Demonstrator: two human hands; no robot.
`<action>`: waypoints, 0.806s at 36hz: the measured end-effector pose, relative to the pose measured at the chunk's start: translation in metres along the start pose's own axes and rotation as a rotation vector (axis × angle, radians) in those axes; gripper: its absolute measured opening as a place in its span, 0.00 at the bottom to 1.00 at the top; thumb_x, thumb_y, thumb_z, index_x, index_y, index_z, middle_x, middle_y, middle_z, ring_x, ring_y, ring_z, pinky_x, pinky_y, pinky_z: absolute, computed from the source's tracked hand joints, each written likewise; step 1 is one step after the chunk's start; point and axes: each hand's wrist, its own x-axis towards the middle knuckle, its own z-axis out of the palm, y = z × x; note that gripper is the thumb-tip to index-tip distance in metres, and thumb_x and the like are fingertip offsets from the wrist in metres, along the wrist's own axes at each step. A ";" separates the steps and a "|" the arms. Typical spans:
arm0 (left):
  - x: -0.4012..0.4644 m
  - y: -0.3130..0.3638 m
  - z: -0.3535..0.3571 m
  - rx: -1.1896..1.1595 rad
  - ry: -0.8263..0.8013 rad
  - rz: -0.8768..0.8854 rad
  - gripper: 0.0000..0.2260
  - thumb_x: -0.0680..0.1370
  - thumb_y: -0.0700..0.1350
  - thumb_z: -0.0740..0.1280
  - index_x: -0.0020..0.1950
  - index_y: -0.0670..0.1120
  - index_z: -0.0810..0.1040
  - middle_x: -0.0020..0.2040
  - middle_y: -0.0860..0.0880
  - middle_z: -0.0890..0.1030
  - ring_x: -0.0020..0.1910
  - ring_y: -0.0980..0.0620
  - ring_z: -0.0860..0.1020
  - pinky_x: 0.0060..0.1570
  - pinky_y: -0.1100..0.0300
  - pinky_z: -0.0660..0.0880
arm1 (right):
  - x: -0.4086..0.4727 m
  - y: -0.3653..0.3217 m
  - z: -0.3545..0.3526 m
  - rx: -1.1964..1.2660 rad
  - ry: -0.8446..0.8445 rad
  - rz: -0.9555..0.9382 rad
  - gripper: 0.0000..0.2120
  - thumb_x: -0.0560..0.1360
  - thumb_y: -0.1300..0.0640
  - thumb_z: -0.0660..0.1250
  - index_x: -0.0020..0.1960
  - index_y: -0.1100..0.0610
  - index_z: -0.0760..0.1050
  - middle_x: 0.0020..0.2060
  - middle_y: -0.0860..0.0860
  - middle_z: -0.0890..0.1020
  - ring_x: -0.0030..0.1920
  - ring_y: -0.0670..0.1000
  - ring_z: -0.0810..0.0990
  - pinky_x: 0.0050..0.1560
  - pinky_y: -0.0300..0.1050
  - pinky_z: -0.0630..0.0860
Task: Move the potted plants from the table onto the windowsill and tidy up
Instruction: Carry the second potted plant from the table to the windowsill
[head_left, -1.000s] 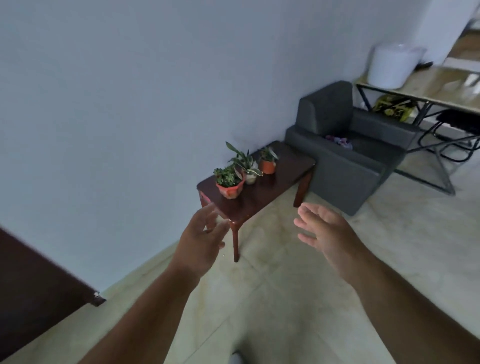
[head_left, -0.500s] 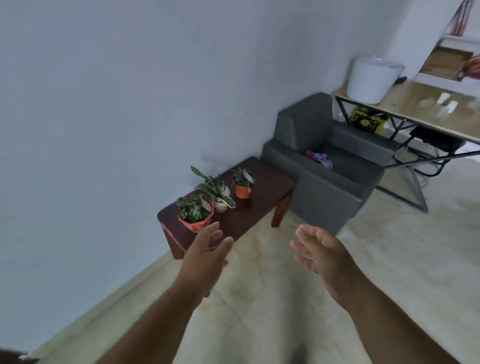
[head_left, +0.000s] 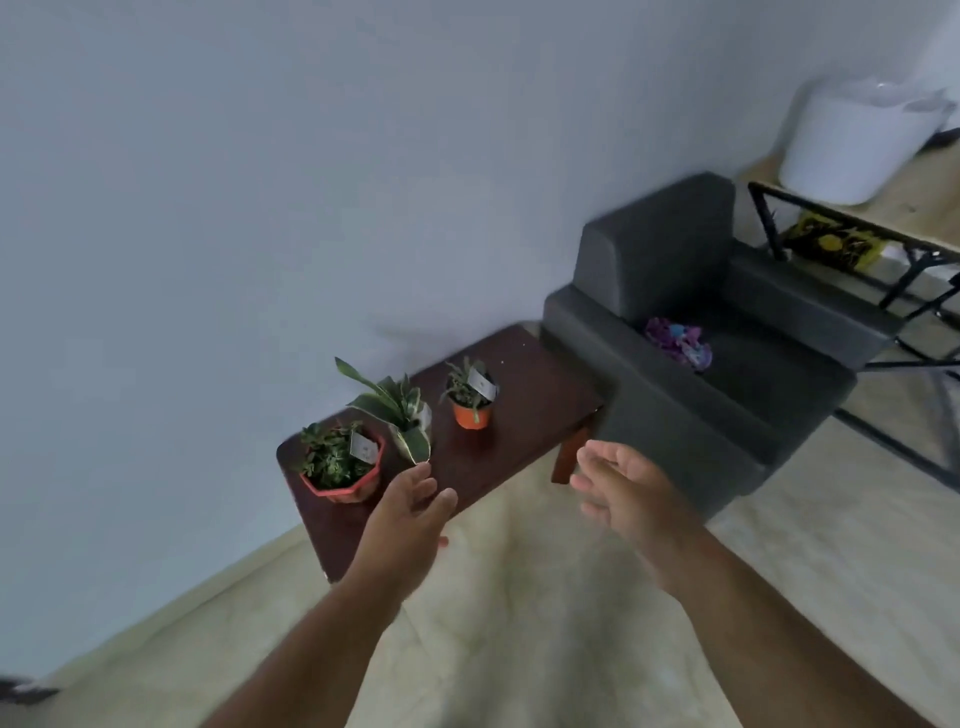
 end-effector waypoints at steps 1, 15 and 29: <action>0.009 0.001 0.004 0.000 0.011 -0.006 0.25 0.80 0.47 0.69 0.76 0.52 0.67 0.68 0.51 0.76 0.60 0.54 0.79 0.50 0.56 0.81 | 0.012 -0.004 -0.003 0.000 -0.013 0.004 0.24 0.82 0.50 0.65 0.76 0.58 0.67 0.65 0.51 0.79 0.61 0.47 0.81 0.57 0.42 0.80; 0.173 -0.002 0.040 -0.132 0.096 -0.147 0.23 0.80 0.47 0.69 0.75 0.51 0.69 0.67 0.49 0.76 0.61 0.50 0.79 0.54 0.49 0.82 | 0.182 -0.014 -0.002 -0.118 -0.095 0.110 0.26 0.82 0.48 0.66 0.76 0.56 0.67 0.65 0.51 0.79 0.60 0.45 0.82 0.63 0.47 0.80; 0.298 -0.039 0.082 -0.142 0.200 -0.309 0.24 0.81 0.46 0.68 0.76 0.50 0.68 0.67 0.48 0.75 0.63 0.50 0.77 0.58 0.50 0.79 | 0.343 0.028 0.024 -0.193 -0.220 0.225 0.26 0.82 0.49 0.66 0.76 0.57 0.67 0.61 0.48 0.78 0.59 0.46 0.82 0.60 0.46 0.80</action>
